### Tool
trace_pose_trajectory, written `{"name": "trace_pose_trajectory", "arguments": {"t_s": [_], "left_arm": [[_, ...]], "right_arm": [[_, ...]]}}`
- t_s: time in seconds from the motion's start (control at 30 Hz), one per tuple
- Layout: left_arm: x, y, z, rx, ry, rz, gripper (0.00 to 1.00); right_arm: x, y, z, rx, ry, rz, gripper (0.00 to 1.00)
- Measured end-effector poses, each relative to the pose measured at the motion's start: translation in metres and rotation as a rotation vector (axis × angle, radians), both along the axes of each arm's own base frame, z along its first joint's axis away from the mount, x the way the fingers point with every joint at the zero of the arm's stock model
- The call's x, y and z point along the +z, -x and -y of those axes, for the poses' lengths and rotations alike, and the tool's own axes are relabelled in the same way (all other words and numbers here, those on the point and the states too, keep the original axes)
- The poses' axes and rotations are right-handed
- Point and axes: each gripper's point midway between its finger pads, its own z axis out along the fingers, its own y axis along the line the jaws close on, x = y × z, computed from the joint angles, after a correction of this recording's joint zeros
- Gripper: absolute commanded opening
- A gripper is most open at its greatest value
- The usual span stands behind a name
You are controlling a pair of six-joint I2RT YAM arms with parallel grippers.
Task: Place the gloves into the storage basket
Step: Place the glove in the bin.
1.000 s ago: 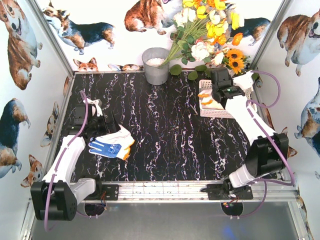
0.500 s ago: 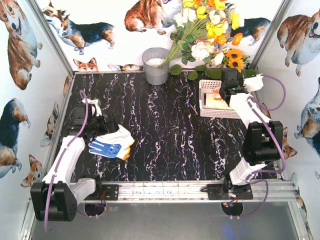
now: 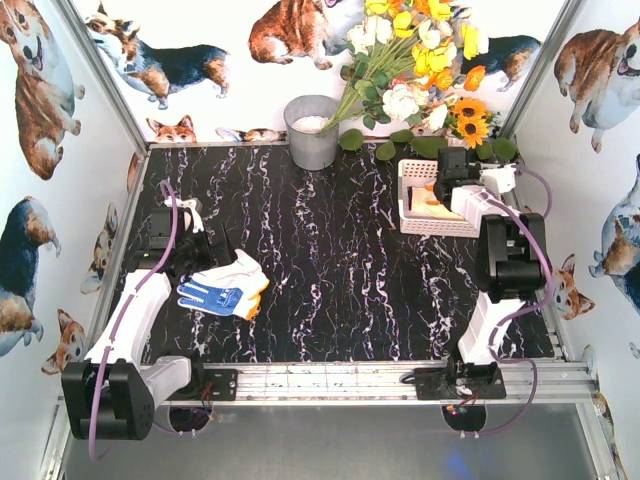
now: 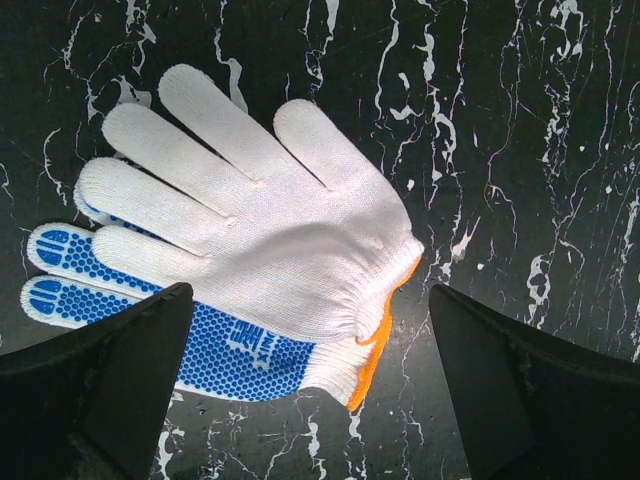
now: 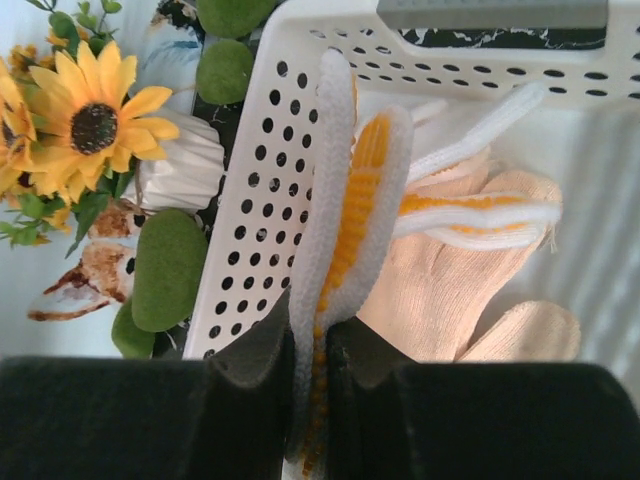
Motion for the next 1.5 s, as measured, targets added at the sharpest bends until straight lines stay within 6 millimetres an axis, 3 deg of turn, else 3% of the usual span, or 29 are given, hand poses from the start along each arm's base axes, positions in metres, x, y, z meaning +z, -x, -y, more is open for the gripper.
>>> {"name": "trace_pose_trajectory", "arguments": {"t_s": [0.13, 0.47, 0.77, 0.9, 1.07, 1.5], "left_arm": [[0.000, 0.000, 0.000, 0.000, -0.001, 0.000, 0.97], [-0.003, 0.000, 0.000, -0.001, -0.002, -0.012, 0.97], [-0.004, 0.000, 0.000, -0.001, -0.001, -0.014, 0.97], [-0.004, 0.000, 0.000, -0.002, 0.000, -0.014, 0.97], [-0.004, 0.000, 0.000, -0.003, 0.002, -0.018, 0.97], [-0.004, 0.000, 0.001, -0.006, 0.005, -0.018, 0.97]], "right_arm": [[-0.011, -0.010, -0.005, 0.003, -0.001, 0.007, 0.00], [0.004, -0.030, -0.012, -0.084, -0.056, 0.143, 0.00], [-0.023, -0.033, -0.022, -0.136, -0.099, 0.134, 0.00], [-0.025, -0.033, -0.027, -0.133, -0.104, 0.133, 0.00], [-0.028, -0.031, -0.028, -0.132, -0.105, 0.126, 0.17], [-0.043, -0.021, -0.042, -0.074, -0.132, 0.056, 0.47]]}}
